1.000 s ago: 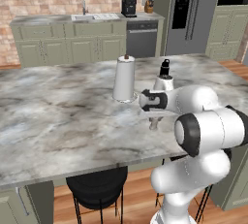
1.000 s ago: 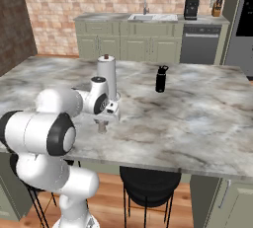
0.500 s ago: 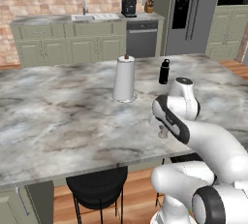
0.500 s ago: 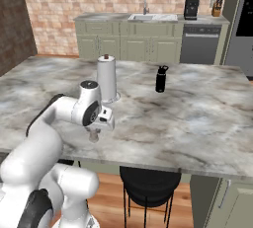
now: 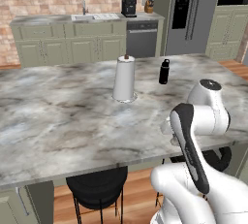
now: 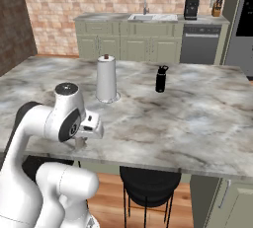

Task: Pick the candle and candle from the dining table and place them in the open cabinet. Close the cabinet after placing the objects.

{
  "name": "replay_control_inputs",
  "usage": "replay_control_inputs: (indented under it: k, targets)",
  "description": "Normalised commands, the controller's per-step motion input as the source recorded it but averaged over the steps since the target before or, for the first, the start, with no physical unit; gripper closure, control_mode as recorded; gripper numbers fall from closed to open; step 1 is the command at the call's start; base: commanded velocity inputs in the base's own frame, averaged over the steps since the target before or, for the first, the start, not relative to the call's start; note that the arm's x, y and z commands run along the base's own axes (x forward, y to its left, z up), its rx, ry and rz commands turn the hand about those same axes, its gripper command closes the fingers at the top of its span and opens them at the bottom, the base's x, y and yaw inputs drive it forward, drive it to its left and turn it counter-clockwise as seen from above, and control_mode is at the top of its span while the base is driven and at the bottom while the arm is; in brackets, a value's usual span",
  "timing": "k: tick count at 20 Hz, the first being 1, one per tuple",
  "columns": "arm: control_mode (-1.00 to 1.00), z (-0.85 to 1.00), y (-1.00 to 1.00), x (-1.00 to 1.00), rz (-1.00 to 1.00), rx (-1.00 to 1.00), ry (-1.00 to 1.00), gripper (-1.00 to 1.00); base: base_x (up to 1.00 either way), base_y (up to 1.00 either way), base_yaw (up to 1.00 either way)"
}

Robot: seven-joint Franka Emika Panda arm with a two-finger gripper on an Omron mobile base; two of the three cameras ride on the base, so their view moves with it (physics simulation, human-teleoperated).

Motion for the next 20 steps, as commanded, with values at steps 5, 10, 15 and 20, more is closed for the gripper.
replay_control_inputs:
  k: [5,10,15,20]
  targets:
    - [-1.0,0.74,0.0,-0.78,0.0,0.0,-0.08,1.0,0.0,0.0,0.0]
    - [-1.0,0.66,0.01,-0.34,0.0,-0.01,-0.1,1.0,0.0,0.0,0.0]
    - [-1.0,0.22,0.03,-0.06,0.0,-0.04,0.02,1.0,0.0,0.0,0.0]
    - [-1.0,0.0,0.0,0.0,0.0,0.0,0.0,1.0,0.0,0.0,0.0]
